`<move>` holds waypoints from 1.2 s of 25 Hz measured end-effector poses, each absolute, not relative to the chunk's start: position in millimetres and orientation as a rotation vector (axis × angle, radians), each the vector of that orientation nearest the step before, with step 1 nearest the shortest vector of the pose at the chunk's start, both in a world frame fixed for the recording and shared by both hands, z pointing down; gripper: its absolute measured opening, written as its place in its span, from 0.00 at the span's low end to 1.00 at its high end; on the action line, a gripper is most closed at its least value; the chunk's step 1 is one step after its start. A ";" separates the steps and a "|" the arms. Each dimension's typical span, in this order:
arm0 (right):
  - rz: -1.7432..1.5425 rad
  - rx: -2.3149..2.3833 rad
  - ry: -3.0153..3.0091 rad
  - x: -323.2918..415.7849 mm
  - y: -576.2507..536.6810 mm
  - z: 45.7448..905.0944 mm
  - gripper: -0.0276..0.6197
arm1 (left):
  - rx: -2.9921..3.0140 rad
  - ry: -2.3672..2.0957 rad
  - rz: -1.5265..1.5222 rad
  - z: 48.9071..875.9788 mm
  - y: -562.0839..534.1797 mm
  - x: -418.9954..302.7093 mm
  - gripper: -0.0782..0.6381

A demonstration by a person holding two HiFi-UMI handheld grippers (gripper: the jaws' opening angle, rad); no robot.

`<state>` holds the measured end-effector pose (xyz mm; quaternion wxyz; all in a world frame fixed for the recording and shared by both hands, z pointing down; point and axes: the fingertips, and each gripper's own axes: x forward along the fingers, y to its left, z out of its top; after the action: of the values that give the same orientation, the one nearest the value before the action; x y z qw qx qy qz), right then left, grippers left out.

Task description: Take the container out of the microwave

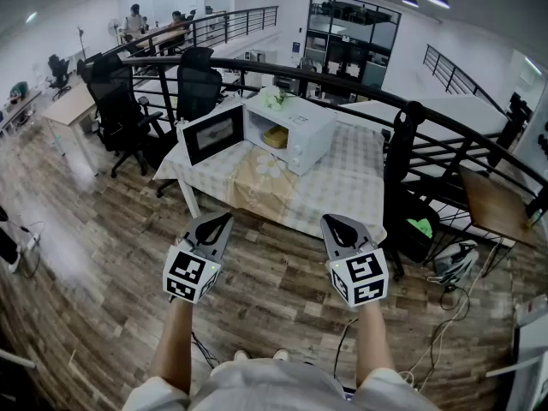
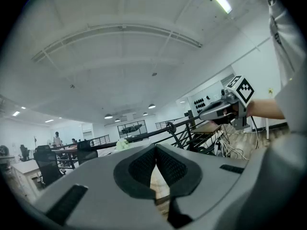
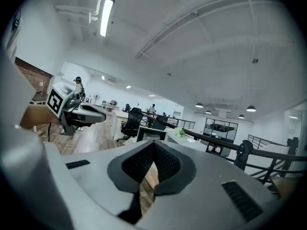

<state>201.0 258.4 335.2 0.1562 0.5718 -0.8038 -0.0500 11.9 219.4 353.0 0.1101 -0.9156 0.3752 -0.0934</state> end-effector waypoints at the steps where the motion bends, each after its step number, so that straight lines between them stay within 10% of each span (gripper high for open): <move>1: -0.144 1.637 -2.304 202.0 257.6 335.3 0.06 | -2.691 1.103 -0.275 353.1 219.1 13.4 0.13; 30: -0.019 1.554 -2.462 250.2 171.6 373.0 0.06 | -2.704 1.198 -0.319 389.1 139.7 64.0 0.13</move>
<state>250.2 171.6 373.0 0.1146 0.5302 -0.8401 -0.0063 64.0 139.7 389.1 0.0832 -0.9059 0.4013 -0.1068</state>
